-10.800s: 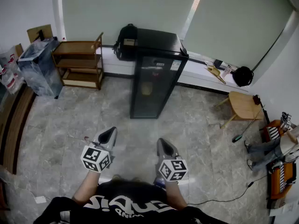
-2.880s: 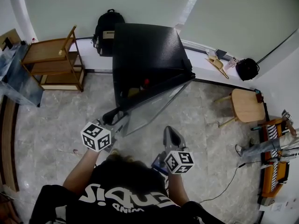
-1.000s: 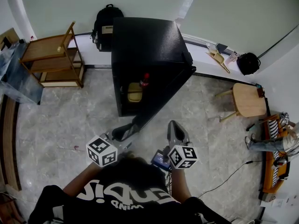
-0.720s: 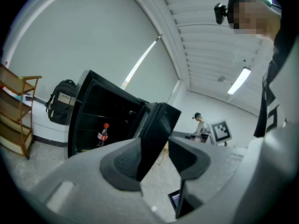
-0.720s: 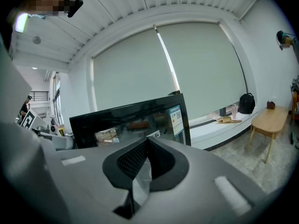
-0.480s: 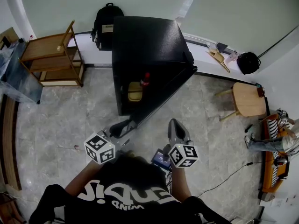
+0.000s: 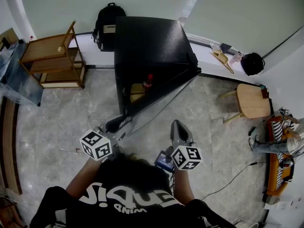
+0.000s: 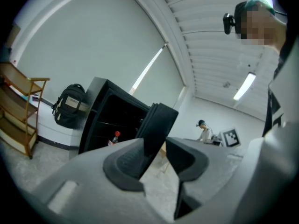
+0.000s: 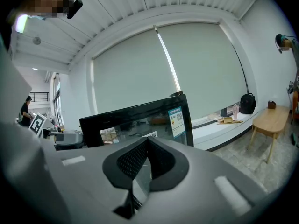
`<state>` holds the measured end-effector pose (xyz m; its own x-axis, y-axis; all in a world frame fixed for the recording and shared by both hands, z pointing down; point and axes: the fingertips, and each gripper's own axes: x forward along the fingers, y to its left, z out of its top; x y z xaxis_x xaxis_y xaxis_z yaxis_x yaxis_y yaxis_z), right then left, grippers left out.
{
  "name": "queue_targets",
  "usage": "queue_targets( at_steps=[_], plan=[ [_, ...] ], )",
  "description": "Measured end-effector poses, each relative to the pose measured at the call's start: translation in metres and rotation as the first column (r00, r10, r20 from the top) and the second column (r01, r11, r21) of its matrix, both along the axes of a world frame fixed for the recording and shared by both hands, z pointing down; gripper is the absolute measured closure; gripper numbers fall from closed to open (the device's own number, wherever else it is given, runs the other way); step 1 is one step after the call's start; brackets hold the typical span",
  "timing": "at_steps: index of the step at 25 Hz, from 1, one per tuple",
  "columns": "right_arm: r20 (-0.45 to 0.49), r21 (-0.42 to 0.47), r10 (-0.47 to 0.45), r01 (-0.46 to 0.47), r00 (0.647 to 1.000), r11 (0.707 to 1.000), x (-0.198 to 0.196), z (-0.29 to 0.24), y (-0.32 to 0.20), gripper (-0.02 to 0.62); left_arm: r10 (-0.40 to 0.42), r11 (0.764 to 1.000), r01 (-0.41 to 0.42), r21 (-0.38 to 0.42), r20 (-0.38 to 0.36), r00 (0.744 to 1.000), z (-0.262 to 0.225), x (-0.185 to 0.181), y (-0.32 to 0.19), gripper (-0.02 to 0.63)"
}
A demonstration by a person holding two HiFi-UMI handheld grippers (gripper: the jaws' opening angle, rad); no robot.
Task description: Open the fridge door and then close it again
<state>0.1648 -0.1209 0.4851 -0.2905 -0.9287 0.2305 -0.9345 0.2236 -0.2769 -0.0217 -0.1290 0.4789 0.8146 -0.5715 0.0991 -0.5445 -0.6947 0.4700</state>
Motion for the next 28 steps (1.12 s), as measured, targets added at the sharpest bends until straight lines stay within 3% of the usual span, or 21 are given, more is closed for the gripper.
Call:
queue_targets(
  at_steps=[9,12,28],
  plan=[
    [-0.003,0.003,-0.008,0.008,1.000,1.000,-0.005,-0.001,-0.005,0.598,-0.039,0.999,0.039,0.037,-0.003,0.999,-0.001,-0.022,-0.037,0.489],
    [-0.005,0.003,-0.012,0.012,1.000,1.000,-0.008,-0.001,-0.008,0.598,-0.047,0.998,0.047,0.045,0.003,0.999,-0.001,-0.027,-0.051,0.459],
    [-0.013,0.001,0.004,-0.004,1.000,1.000,-0.006,-0.001,-0.030,0.598,-0.105,0.993,0.105,0.050,0.007,0.994,0.001,-0.047,-0.111,0.477]
  ],
)
